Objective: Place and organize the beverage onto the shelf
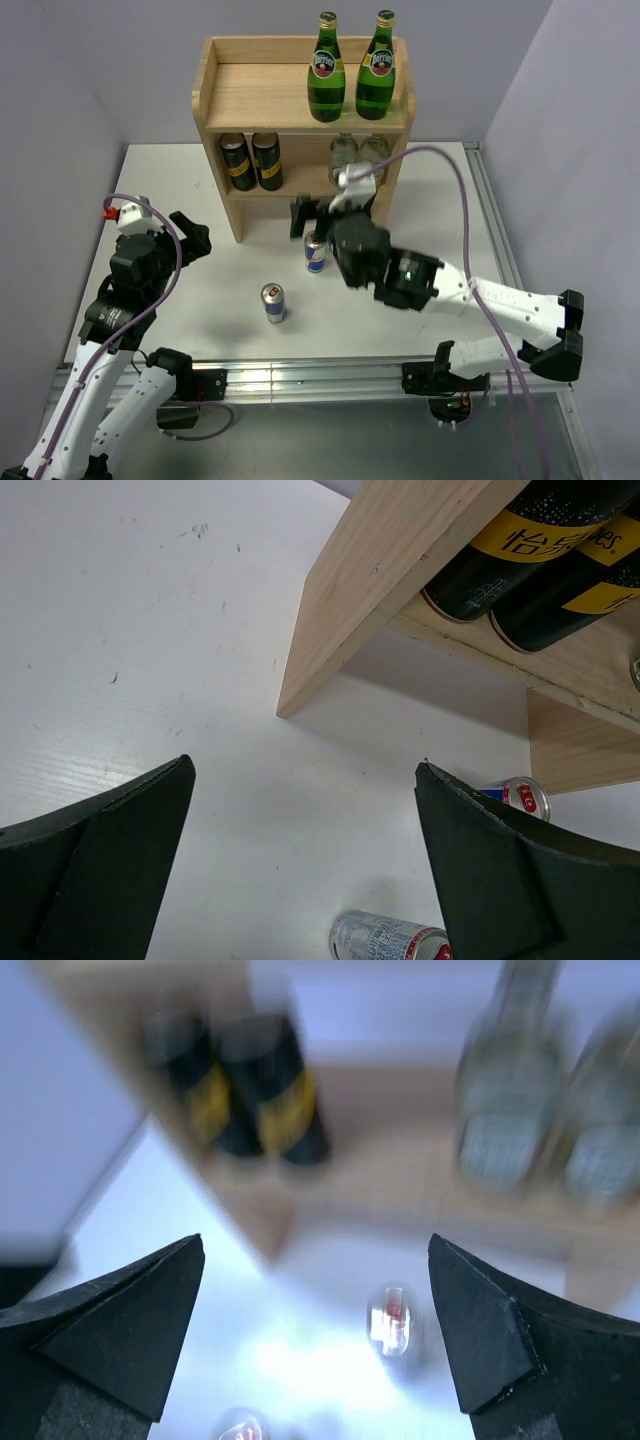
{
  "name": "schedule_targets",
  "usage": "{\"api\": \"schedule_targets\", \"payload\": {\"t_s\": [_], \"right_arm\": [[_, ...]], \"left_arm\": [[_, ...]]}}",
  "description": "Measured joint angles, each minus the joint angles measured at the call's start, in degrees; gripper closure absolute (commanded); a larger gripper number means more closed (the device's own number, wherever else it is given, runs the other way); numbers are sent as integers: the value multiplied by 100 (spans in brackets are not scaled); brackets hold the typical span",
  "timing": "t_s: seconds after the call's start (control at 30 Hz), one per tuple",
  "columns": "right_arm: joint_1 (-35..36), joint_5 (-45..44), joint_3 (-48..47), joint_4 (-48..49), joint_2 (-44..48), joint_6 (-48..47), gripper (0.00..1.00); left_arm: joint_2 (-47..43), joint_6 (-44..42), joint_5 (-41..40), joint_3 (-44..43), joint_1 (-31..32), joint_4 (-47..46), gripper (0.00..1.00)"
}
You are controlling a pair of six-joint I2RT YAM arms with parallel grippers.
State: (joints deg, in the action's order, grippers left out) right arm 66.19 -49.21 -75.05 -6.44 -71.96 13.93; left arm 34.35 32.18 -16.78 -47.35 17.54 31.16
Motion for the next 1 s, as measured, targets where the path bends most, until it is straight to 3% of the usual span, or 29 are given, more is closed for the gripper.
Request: {"api": "schedule_targets", "payload": {"t_s": [0.17,0.27,0.43,0.63,1.0], "right_arm": [[393,442,2337,240,555,1062,0],[367,656,3034,269,293,1451,0],[186,942,3082,638,-330,1766,0],[-256,1198,3034,1167,-1115,1954,0],[-820,1305,2865,1864,-2186,1978,4]], "left_arm": [[7,-2,15,0,0,-2,1],[39,-13,146,0,0,-7,1],[4,-94,855,0,85,11,1],[-221,79,1436,4,802,295,1],[-37,815,743,109,1921,485,1]]}}
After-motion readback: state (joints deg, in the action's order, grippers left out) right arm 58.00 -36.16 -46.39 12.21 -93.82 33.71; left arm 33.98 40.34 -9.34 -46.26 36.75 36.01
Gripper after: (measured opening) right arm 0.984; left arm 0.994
